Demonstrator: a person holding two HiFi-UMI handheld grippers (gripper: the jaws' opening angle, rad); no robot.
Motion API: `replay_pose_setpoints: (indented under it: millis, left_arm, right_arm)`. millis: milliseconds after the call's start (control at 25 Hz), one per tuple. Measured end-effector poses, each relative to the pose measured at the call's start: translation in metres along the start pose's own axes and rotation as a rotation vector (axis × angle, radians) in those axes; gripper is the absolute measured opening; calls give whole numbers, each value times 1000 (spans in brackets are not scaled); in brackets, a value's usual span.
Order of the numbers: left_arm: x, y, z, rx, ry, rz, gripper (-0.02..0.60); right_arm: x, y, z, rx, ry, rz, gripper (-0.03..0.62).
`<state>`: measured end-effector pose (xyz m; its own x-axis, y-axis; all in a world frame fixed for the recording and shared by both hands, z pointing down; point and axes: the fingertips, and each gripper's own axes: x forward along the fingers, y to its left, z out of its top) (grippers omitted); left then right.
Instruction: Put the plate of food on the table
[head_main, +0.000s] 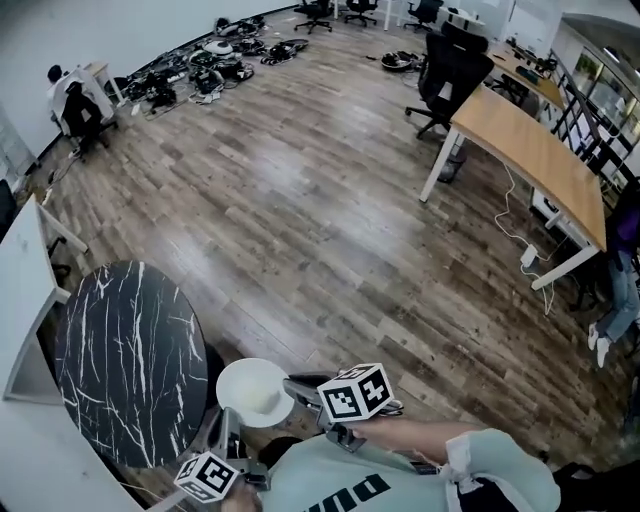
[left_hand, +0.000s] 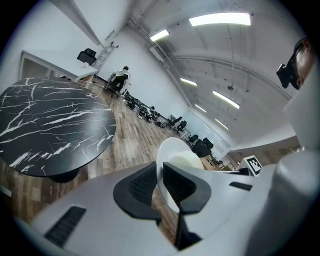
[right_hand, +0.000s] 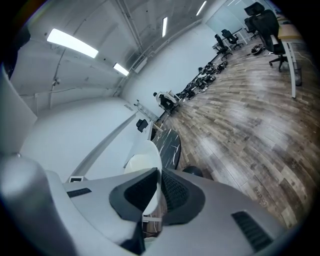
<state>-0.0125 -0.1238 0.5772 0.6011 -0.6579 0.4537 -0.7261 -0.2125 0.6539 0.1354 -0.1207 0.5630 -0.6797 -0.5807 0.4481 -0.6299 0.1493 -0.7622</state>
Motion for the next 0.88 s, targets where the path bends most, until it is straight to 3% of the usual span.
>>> replay_pose_setpoints:
  millis: [120, 400, 880]
  left_arm:
    - [-6, 5, 8, -18, -11, 19, 44]
    - [-3, 34, 48, -52, -2, -18, 44]
    - [-26, 135, 125, -108, -50, -28, 44]
  right_arm:
    - [8, 9, 4, -5, 17, 5, 32]
    - [55, 30, 20, -19, 30, -35, 32]
    - [171, 91, 30, -79, 70, -77, 32]
